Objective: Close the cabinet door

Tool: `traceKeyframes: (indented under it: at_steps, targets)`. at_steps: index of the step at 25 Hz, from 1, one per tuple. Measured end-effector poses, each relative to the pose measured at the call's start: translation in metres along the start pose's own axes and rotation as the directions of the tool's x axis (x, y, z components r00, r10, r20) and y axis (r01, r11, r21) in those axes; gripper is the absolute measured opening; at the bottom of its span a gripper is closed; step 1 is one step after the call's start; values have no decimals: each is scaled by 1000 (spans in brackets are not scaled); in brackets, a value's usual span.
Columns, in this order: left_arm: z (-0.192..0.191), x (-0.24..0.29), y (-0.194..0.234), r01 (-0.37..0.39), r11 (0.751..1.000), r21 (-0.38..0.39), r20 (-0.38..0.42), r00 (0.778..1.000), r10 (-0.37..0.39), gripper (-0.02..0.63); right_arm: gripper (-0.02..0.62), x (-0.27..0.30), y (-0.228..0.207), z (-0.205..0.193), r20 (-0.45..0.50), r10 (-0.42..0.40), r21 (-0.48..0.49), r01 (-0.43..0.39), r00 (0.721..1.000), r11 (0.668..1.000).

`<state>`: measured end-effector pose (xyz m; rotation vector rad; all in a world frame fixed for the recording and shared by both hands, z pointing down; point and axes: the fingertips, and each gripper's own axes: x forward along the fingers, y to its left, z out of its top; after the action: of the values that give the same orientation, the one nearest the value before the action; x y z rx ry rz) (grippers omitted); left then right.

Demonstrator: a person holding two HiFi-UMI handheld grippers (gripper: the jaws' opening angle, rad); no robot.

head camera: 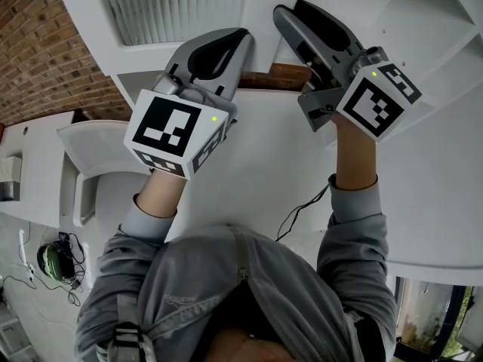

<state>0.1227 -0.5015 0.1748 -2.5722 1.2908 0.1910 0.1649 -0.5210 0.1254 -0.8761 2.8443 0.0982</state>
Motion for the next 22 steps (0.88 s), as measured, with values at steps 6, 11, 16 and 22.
traceKeyframes:
  at_steps: [6,11,16,22]
  targets:
    - [-1,5,2,-6,1000,5,-7,1000,6,6,163,2,-6,0,6,-7,3,6,1000,1000]
    - [-3,8,4,-12,1000,5,-10,1000,12,6,164,4,-11,-2,11,-9,10,9,1000,1000]
    - [-3,10,6,-18,1000,8,-9,1000,18,6,164,6,-13,-1,14,-3,16,2,1000,1000]
    - [-2,10,4,-21,1000,9,-5,1000,21,6,164,3,-12,0,24,-20,6,20,1000,1000]
